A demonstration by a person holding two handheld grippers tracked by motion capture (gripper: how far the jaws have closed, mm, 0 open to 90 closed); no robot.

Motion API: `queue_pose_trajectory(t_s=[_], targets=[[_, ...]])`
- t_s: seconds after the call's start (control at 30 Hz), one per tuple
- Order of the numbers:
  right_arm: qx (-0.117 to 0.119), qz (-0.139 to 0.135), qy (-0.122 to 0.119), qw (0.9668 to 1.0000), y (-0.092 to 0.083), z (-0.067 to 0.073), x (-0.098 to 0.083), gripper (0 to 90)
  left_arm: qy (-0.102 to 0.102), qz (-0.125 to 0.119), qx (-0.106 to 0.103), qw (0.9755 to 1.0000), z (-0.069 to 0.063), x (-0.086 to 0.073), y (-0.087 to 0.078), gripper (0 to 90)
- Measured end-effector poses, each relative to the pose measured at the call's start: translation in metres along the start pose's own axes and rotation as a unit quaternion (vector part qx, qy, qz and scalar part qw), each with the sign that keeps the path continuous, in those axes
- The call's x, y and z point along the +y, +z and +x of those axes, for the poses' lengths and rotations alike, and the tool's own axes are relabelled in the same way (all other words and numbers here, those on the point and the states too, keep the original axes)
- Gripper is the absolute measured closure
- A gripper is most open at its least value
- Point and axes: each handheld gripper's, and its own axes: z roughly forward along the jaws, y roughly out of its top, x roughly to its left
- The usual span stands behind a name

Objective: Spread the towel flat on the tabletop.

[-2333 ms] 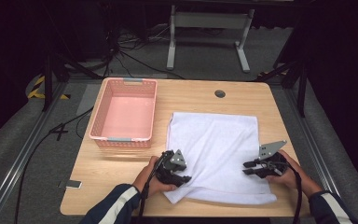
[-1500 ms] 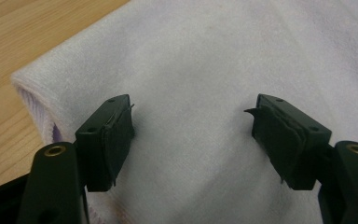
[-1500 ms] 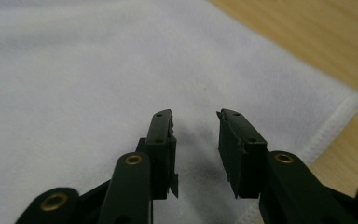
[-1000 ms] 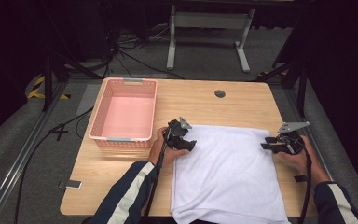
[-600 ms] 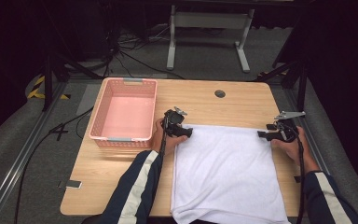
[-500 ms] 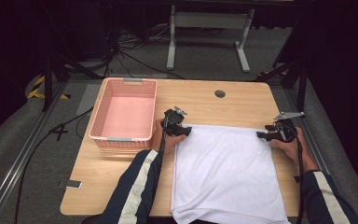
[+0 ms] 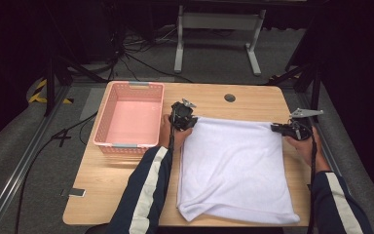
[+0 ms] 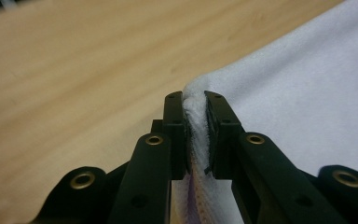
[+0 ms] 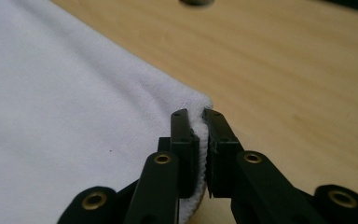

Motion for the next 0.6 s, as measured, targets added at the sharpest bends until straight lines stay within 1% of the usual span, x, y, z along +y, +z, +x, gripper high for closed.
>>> queue_pose_trajectory(t_s=[0.07, 0.1, 0.13, 0.17, 0.2, 0.23, 0.27, 0.3, 0.33, 0.4, 0.43, 0.5, 0.53, 0.6], targets=[[0.002, -0.016, -0.009, 0.9998, -0.008, 0.001, 0.006, 83.2, -0.004, -0.008, -0.012, 0.9999, -0.002, 0.007, -0.012, 81.1], [0.005, -0.02, -0.015, 0.9997, -0.014, 0.002, 0.007, 83.2, 0.021, -0.005, -0.009, 0.9997, -0.012, 0.007, -0.017, 81.1], [0.009, -0.022, -0.016, 0.9996, -0.016, 0.003, 0.007, 83.2, 0.021, -0.005, -0.009, 0.9997, -0.012, 0.007, -0.017, 81.2], [0.012, -0.023, -0.019, 0.9995, -0.018, 0.004, 0.006, 83.2, 0.028, 0.001, -0.019, 0.9994, -0.021, 0.004, -0.019, 81.1], [0.012, -0.023, -0.019, 0.9995, -0.018, 0.004, 0.006, 83.2, 0.028, 0.001, -0.019, 0.9994, -0.021, 0.004, -0.019, 81.3], [0.01, -0.02, -0.024, 0.9995, -0.021, 0.005, 0.003, 83.2, 0.047, 0.006, -0.011, 0.9988, -0.026, 0.003, -0.022, 81.4], [0.01, -0.02, -0.024, 0.9995, -0.021, 0.005, 0.003, 83.2, 0.047, 0.006, -0.011, 0.9988, -0.026, 0.003, -0.022, 81.5], [0.011, -0.02, -0.026, 0.9994, -0.022, 0.005, 0.001, 83.2, 0.044, 0.004, -0.012, 0.9989, -0.026, 0.004, -0.025, 81.5], [0.014, -0.022, -0.022, 0.9994, -0.024, 0.005, 0.0, 83.2, 0.043, 0.004, -0.013, 0.999, -0.024, 0.005, -0.029, 81.5], [0.016, -0.029, -0.022, 0.9992, -0.026, 0.005, 0.0, 83.3, 0.045, 0.004, -0.012, 0.9989, -0.022, 0.007, -0.034, 81.4], [0.016, -0.029, -0.024, 0.9991, -0.028, 0.006, 0.001, 83.3, 0.053, 0.001, -0.009, 0.9986, -0.02, 0.01, -0.038, 81.4], [0.022, -0.037, -0.028, 0.9987, -0.031, 0.007, 0.005, 83.3, 0.05, -0.004, -0.008, 0.9987, -0.016, 0.013, -0.043, 81.5], [0.021, -0.039, -0.031, 0.9985, -0.032, 0.007, 0.006, 83.3, 0.055, -0.001, -0.01, 0.9985, -0.015, 0.014, -0.045, 81.4], [0.028, -0.048, -0.035, 0.9979, -0.035, 0.01, 0.01, 83.2, 0.055, -0.007, -0.012, 0.9984, -0.014, 0.014, -0.049, 81.5]])
